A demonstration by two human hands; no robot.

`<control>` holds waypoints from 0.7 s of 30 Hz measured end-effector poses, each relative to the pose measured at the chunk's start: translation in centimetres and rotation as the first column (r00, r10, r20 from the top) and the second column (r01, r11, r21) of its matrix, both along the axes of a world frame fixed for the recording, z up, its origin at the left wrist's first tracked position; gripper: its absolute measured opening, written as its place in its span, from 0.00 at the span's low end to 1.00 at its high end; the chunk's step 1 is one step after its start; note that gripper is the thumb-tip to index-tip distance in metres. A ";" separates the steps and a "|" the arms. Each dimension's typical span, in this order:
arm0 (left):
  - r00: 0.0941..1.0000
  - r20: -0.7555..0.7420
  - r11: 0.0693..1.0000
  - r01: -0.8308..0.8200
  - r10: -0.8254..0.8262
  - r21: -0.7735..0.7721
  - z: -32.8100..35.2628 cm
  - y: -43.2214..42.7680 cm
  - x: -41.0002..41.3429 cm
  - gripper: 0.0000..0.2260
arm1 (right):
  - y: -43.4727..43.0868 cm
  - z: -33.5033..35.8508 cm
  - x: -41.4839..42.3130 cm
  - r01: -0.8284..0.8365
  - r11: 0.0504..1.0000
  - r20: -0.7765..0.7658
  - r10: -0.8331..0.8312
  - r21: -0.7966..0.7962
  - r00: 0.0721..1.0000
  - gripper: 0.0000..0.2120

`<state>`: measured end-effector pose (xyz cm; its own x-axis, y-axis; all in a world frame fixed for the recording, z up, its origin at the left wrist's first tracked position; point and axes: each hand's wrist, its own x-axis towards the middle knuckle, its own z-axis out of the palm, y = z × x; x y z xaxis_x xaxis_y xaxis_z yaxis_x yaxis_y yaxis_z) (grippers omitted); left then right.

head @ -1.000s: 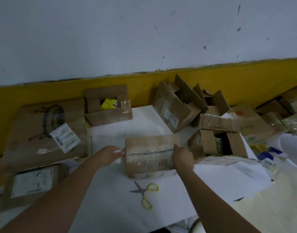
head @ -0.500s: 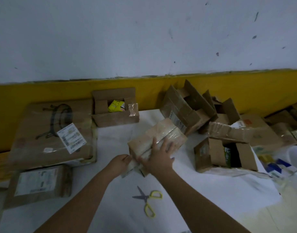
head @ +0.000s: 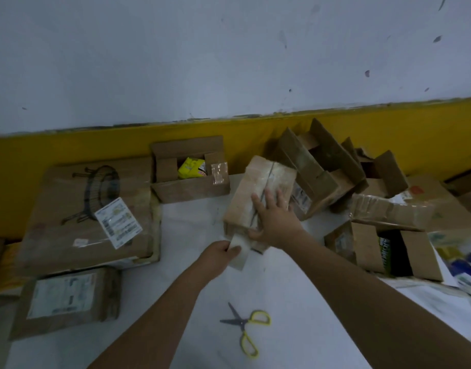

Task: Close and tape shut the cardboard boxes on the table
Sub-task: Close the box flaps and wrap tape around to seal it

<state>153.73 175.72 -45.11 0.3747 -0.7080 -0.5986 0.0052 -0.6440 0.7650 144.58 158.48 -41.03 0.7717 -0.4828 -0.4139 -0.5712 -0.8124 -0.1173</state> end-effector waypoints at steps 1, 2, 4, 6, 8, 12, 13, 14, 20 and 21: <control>1.000 0.011 1.000 0.003 -0.003 -0.007 -0.1 -0.4 -0.2 0.13 | -0.5 0.0 0.0 0.001 1.000 -0.017 -0.001 0.028 1.000 0.52; 1.000 0.009 1.000 0.000 0.000 -0.015 -0.3 -0.7 -0.3 0.13 | -0.8 0.0 0.0 0.005 0.998 -0.028 -0.003 0.057 1.000 0.53; 1.000 -0.014 0.999 -0.028 0.028 -0.027 -0.6 -0.6 -0.3 0.11 | -0.8 -0.3 -0.1 0.014 0.997 -0.024 -0.012 0.079 1.000 0.56; 0.999 0.004 0.998 -0.037 0.037 -0.047 -1.2 -0.5 0.0 0.09 | -0.2 -1.1 -0.1 0.023 0.999 0.016 -0.024 0.037 1.000 0.55; 0.996 0.091 0.999 -0.004 0.009 -0.049 -1.5 -0.7 0.3 0.07 | 0.3 -1.9 -0.1 0.025 0.999 0.055 -0.024 -0.025 0.998 0.51; 0.975 0.211 0.998 0.065 -0.063 -0.004 -1.3 -1.3 0.6 0.07 | 0.5 -2.2 0.4 0.019 0.997 -0.001 -0.019 -0.079 1.000 0.48; 0.979 0.191 0.998 0.068 -0.069 0.009 -1.0 -1.4 0.8 0.08 | 0.7 -2.1 0.4 0.026 0.994 -0.023 -0.028 -0.108 0.999 0.47; 0.985 0.164 0.998 0.058 -0.062 0.031 -0.6 -1.3 1.0 0.10 | 1.2 -1.8 0.2 0.027 0.988 -0.034 -0.032 -0.150 0.999 0.45; 0.978 0.206 0.992 0.001 -0.027 0.125 1.1 1.2 2.0 0.17 | 9.4 -2.9 -6.2 0.053 0.976 0.586 0.084 -0.212 0.806 0.16; 0.980 0.198 0.990 -0.017 -0.011 0.140 0.8 2.0 1.8 0.17 | 11.1 -4.3 -7.9 0.096 0.989 0.586 -0.011 -0.115 0.810 0.13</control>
<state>155.49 177.71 -44.32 0.4978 -0.6208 -0.6056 -0.1354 -0.7453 0.6528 136.66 169.56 -45.35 0.8181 -0.5476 0.1755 -0.4733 -0.8145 -0.3355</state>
